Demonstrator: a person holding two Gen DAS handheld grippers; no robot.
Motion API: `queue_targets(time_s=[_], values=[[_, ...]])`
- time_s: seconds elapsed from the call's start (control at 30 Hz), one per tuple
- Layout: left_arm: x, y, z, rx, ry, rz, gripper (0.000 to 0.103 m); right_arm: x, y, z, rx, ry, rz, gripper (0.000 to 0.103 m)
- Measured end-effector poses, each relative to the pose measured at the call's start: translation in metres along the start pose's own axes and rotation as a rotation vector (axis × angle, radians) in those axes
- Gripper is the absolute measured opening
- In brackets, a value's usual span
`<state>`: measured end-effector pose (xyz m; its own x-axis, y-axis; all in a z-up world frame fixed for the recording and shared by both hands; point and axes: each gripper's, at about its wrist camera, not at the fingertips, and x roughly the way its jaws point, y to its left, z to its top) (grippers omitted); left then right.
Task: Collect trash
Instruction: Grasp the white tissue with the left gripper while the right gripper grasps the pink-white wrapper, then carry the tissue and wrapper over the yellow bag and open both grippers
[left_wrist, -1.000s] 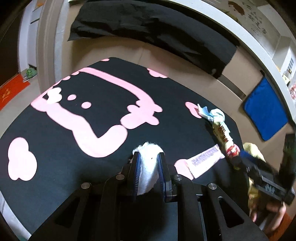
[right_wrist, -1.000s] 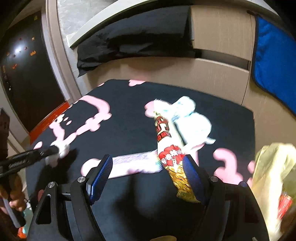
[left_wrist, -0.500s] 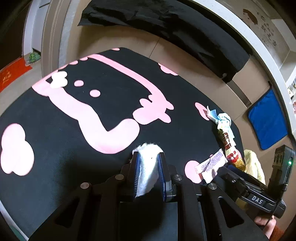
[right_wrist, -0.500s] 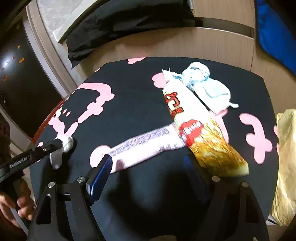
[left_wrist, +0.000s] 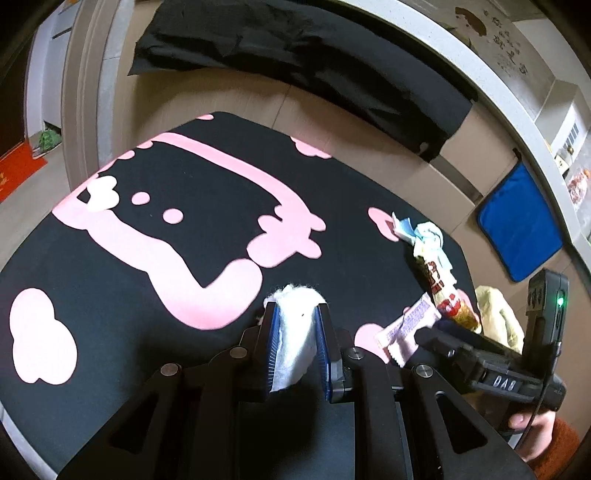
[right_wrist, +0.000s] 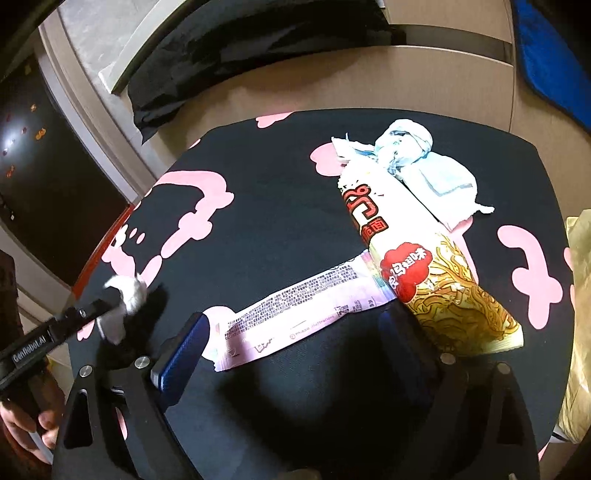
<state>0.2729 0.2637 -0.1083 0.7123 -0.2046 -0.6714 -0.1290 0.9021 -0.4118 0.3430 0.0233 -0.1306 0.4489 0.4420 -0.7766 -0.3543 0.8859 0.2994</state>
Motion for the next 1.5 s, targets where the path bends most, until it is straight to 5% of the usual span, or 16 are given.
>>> queue_targets(time_s=[0.2, 0.4, 0.53, 0.83, 0.93, 1.03, 1.13, 1.33, 1.5], values=[[0.001, 0.010, 0.000, -0.065, 0.005, 0.001, 0.019, 0.006, 0.010, 0.001, -0.070, 0.033, -0.046, 0.095], [-0.015, 0.004, 0.007, -0.017, -0.028, 0.064, 0.019, 0.012, 0.013, 0.004, -0.016, 0.015, -0.117, 0.095], [-0.023, 0.000, 0.013, -0.031, -0.069, 0.074, 0.019, 0.021, 0.023, 0.010, -0.062, 0.088, -0.189, 0.095], [-0.017, -0.005, 0.021, -0.028, -0.079, 0.062, 0.019, 0.020, 0.019, 0.011, -0.048, 0.016, -0.160, 0.091], [-0.012, -0.009, 0.019, -0.016, -0.071, 0.040, 0.019, 0.031, 0.035, 0.012, -0.178, 0.001, -0.204, 0.078], [-0.009, -0.011, 0.016, -0.009, -0.058, 0.016, 0.019, 0.030, 0.046, 0.007, -0.293, 0.002, -0.211, 0.043], [-0.008, -0.010, 0.013, -0.020, -0.058, 0.013, 0.019, 0.020, 0.046, 0.001, -0.309, 0.014, -0.180, 0.024], [-0.013, -0.032, 0.019, 0.027, -0.080, 0.011, 0.019, -0.027, 0.035, 0.007, -0.261, -0.057, -0.084, 0.018], [-0.031, -0.094, 0.032, 0.185, -0.157, -0.008, 0.019, -0.073, 0.023, 0.025, -0.231, -0.147, -0.065, 0.018]])
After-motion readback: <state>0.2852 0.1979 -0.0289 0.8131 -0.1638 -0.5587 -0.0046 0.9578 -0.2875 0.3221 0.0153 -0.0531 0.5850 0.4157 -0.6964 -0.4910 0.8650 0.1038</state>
